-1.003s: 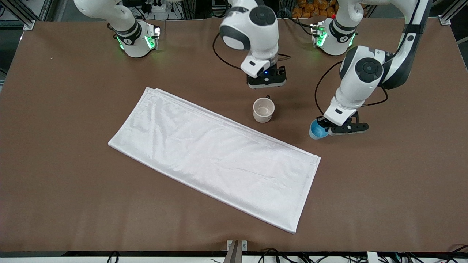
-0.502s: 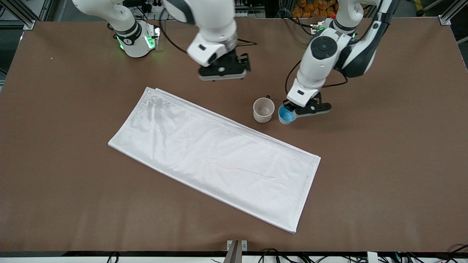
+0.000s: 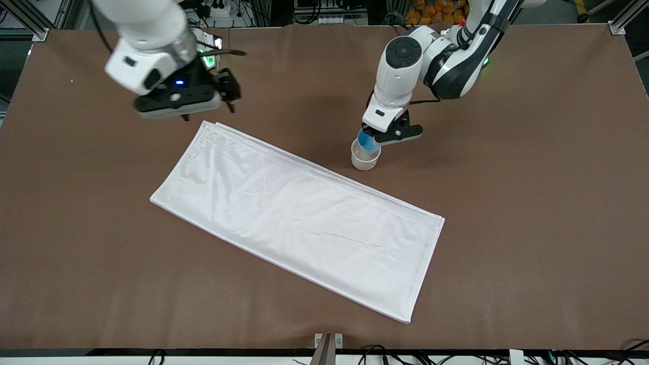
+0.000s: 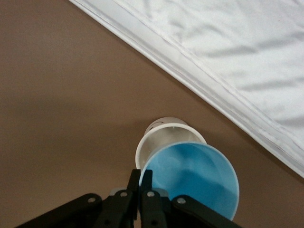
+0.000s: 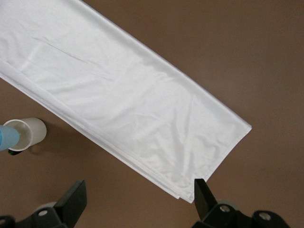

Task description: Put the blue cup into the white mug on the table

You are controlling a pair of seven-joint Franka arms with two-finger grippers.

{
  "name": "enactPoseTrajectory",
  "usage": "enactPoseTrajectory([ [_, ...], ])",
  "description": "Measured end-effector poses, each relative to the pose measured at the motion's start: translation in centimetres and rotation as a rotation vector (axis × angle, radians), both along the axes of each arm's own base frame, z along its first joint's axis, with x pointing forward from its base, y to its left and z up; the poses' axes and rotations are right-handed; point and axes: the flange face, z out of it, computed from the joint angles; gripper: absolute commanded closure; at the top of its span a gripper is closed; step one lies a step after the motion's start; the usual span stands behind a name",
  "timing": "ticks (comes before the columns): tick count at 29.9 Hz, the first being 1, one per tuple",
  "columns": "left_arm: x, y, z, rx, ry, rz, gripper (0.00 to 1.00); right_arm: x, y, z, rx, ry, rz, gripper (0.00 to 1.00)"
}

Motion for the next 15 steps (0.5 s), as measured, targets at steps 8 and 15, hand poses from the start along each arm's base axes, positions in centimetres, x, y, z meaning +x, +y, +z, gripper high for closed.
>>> enactPoseTrajectory([
  [8, 0.8, -0.2, -2.5, 0.017, 0.035, -0.011, 0.76, 2.3, -11.2, 0.9, 0.041, 0.017, -0.002, 0.0],
  [15, 2.9, -0.4, -2.6, 0.0, 0.035, 0.006, 0.0, 3.1, -19.2, 0.0, 0.032, 0.036, -0.088, 0.0],
])
